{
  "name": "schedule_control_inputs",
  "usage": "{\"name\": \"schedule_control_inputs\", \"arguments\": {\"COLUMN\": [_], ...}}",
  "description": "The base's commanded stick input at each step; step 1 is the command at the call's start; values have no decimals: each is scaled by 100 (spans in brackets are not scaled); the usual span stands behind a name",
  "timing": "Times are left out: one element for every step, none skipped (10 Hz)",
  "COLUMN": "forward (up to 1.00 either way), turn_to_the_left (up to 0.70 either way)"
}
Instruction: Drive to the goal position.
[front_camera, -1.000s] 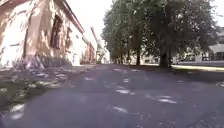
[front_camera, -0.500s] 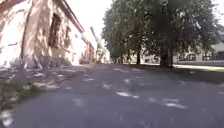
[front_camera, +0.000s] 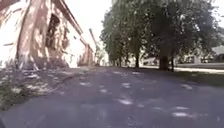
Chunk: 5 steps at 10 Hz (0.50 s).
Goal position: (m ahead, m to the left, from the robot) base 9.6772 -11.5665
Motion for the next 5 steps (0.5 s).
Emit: {"name": "schedule_control_inputs", "arguments": {"forward": [70,70,70,70,70], "turn_to_the_left": [-3,-1,0,0,0]}}
